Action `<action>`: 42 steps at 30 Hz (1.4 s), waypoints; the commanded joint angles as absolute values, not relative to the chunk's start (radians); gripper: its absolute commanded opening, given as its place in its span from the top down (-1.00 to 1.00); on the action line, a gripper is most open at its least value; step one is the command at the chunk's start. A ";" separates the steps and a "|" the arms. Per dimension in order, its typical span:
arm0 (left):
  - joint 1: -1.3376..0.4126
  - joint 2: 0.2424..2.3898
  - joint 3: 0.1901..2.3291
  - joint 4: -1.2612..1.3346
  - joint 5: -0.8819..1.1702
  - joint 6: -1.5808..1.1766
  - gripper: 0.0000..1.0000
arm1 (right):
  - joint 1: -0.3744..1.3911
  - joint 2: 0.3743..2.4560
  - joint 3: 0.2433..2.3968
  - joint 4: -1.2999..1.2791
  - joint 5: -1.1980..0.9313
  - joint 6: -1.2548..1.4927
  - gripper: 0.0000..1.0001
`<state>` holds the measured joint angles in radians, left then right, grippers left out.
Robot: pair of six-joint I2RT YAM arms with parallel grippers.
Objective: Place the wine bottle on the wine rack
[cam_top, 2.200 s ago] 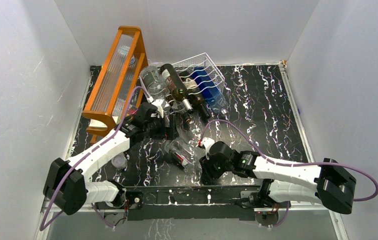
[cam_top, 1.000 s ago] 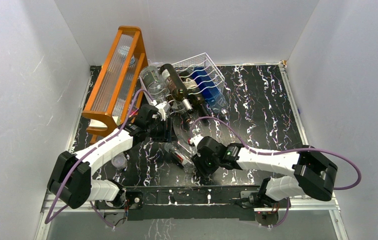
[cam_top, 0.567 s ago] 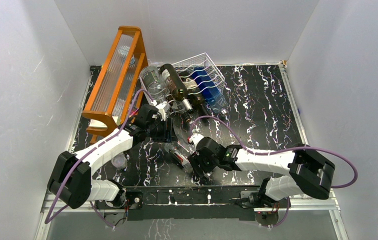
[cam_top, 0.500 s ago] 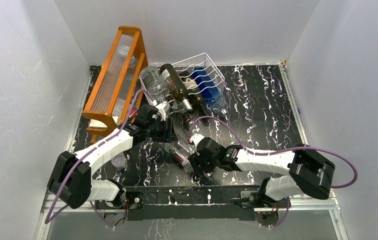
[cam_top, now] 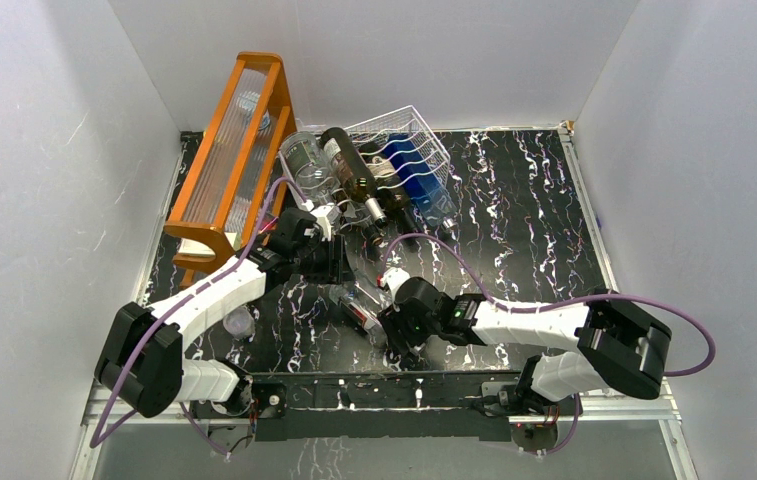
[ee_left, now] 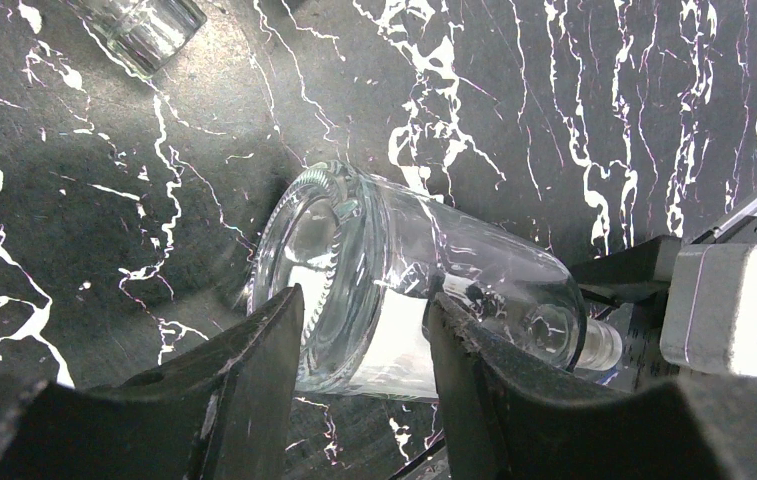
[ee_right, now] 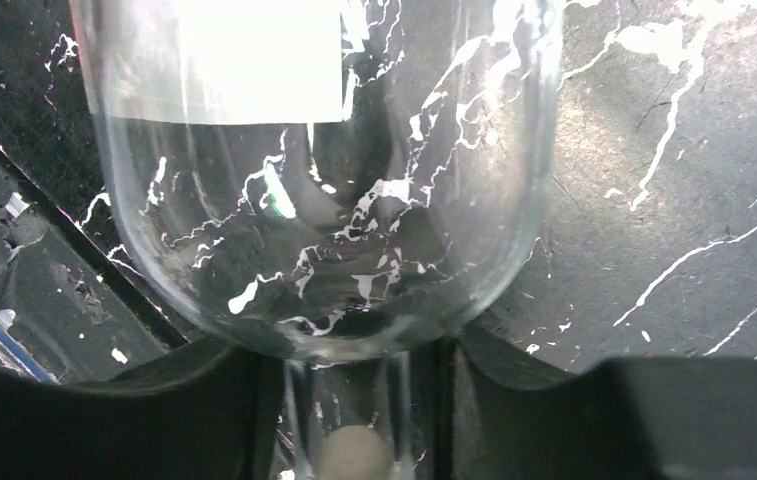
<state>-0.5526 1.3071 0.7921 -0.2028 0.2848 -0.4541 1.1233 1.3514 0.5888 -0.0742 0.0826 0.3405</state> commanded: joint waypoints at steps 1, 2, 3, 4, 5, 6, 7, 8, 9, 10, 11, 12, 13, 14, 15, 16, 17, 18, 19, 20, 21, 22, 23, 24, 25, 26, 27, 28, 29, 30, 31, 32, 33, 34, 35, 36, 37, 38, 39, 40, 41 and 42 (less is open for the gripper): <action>-0.567 1.302 0.755 -0.287 0.347 -0.459 0.14 | 1.120 1.398 0.560 -0.034 0.119 0.365 0.05; -0.567 1.300 0.753 -0.287 0.349 -0.461 0.14 | 1.120 1.395 0.562 -0.037 0.120 0.363 0.20; -0.567 1.298 0.755 -0.286 0.350 -0.462 0.15 | 1.120 1.390 0.564 -0.039 0.119 0.360 0.51; -0.568 1.296 0.755 -0.285 0.350 -0.462 0.16 | 1.120 1.383 0.569 -0.043 0.111 0.353 0.78; -0.568 1.288 0.754 -0.285 0.348 -0.466 0.17 | 1.119 1.374 0.581 -0.062 0.100 0.347 0.97; -0.567 1.278 0.755 -0.283 0.345 -0.470 0.18 | 1.120 1.362 0.594 -0.084 0.093 0.344 1.00; -0.568 1.265 0.757 -0.280 0.342 -0.475 0.18 | 1.120 1.346 0.605 -0.102 0.091 0.342 1.00; -0.568 1.249 0.760 -0.275 0.337 -0.480 0.18 | 1.120 1.326 0.612 -0.119 0.091 0.340 1.00; -0.567 1.235 0.762 -0.270 0.331 -0.483 0.17 | 1.120 1.304 0.620 -0.134 0.091 0.337 1.00; -0.568 1.221 0.765 -0.264 0.323 -0.488 0.15 | 1.120 1.281 0.627 -0.144 0.087 0.336 1.00; -0.567 1.208 0.770 -0.257 0.315 -0.493 0.14 | 1.119 1.257 0.631 -0.151 0.081 0.332 1.00; -0.566 1.197 0.773 -0.253 0.311 -0.494 0.12 | 1.120 1.237 0.637 -0.154 0.077 0.328 1.00; -0.567 1.186 0.780 -0.251 0.307 -0.495 0.09 | 1.120 1.217 0.640 -0.159 0.076 0.322 1.00; -0.567 1.179 0.787 -0.250 0.299 -0.498 0.04 | 1.120 1.203 0.647 -0.165 0.076 0.319 1.00; -0.567 1.170 0.793 -0.250 0.291 -0.498 0.00 | 1.120 1.187 0.656 -0.173 0.074 0.313 1.00; -0.568 1.162 0.799 -0.252 0.276 -0.500 -0.06 | 1.120 1.172 0.663 -0.182 0.074 0.308 1.00; -0.567 1.153 0.802 -0.252 0.257 -0.507 -0.11 | 1.119 1.159 0.671 -0.191 0.073 0.303 1.00; -0.567 1.142 0.804 -0.251 0.238 -0.519 -0.16 | 1.120 1.143 0.674 -0.198 0.073 0.298 1.00; -0.567 1.132 0.801 -0.246 0.225 -0.528 -0.20 | 1.120 1.127 0.677 -0.201 0.071 0.291 1.00; -0.567 1.123 0.798 -0.242 0.216 -0.538 -0.24 | 1.119 1.106 0.679 -0.203 0.069 0.285 1.00; -0.568 1.114 0.796 -0.243 0.202 -0.546 -0.28 | 1.119 1.090 0.681 -0.202 0.064 0.277 1.00; -0.568 1.103 0.796 -0.246 0.187 -0.552 -0.31 | 1.120 1.075 0.681 -0.201 0.060 0.272 1.00; -0.567 1.095 0.797 -0.250 0.170 -0.554 -0.35 | 1.120 1.062 0.683 -0.202 0.058 0.265 1.00; -0.567 1.085 0.799 -0.255 0.149 -0.558 -0.38 | 1.118 1.049 0.685 -0.203 0.056 0.261 1.00; -0.567 1.073 0.804 -0.262 0.132 -0.560 -0.41 | 1.120 1.037 0.687 -0.204 0.054 0.255 1.00; -0.567 1.062 0.808 -0.271 0.115 -0.561 -0.44 | 1.120 1.026 0.688 -0.203 0.051 0.250 1.00; -0.567 1.051 0.815 -0.278 0.098 -0.560 -0.49 | 1.120 1.013 0.689 -0.202 0.049 0.245 1.00; -0.567 1.034 0.821 -0.287 0.078 -0.561 -0.53 | 1.120 1.001 0.685 -0.196 0.049 0.240 1.00; -0.567 1.018 0.828 -0.296 0.059 -0.560 -0.57 | 1.120 0.989 0.684 -0.191 0.050 0.235 1.00; -0.568 1.004 0.837 -0.305 0.041 -0.560 -0.62 | 1.120 0.978 0.684 -0.188 0.049 0.230 1.00; -0.566 0.989 0.846 -0.316 0.019 -0.556 -0.66 | 1.119 0.968 0.684 -0.184 0.050 0.221 1.00; -0.566 0.974 0.857 -0.328 -0.009 -0.553 -0.69 | 1.118 0.955 0.684 -0.178 0.053 0.217 1.00; -0.567 0.958 0.867 -0.340 -0.028 -0.549 -0.71 | 1.120 0.943 0.685 -0.169 0.054 0.213 1.00; -0.567 0.943 0.878 -0.352 -0.048 -0.543 -0.72 | 1.118 0.930 0.685 -0.158 0.054 0.209 1.00; -0.566 0.928 0.892 -0.366 -0.068 -0.536 -0.73 | 1.118 0.916 0.686 -0.147 0.056 0.204 1.00; -0.567 0.912 0.905 -0.379 -0.087 -0.530 -0.75 | 1.118 0.902 0.688 -0.135 0.061 0.198 1.00; -0.568 0.899 0.918 -0.389 -0.106 -0.523 -0.76 | 1.119 0.888 0.692 -0.121 0.071 0.193 1.00; -0.567 0.881 0.931 -0.401 -0.124 -0.514 -0.78 | 1.118 0.877 0.698 -0.108 0.082 0.187 1.00; -0.567 0.867 0.944 -0.410 -0.144 -0.509 -0.79 | 1.118 0.868 0.708 -0.098 0.091 0.178 1.00; -0.567 0.853 0.955 -0.419 -0.161 -0.502 -0.80 | 1.118 0.864 0.723 -0.091 0.100 0.170 1.00; -0.567 0.838 0.967 -0.428 -0.174 -0.495 -0.81 | 1.118 0.861 0.740 -0.084 0.107 0.161 1.00; -0.566 0.826 0.984 -0.436 -0.187 -0.488 -0.82 | 1.118 0.864 0.765 -0.083 0.116 0.150 1.00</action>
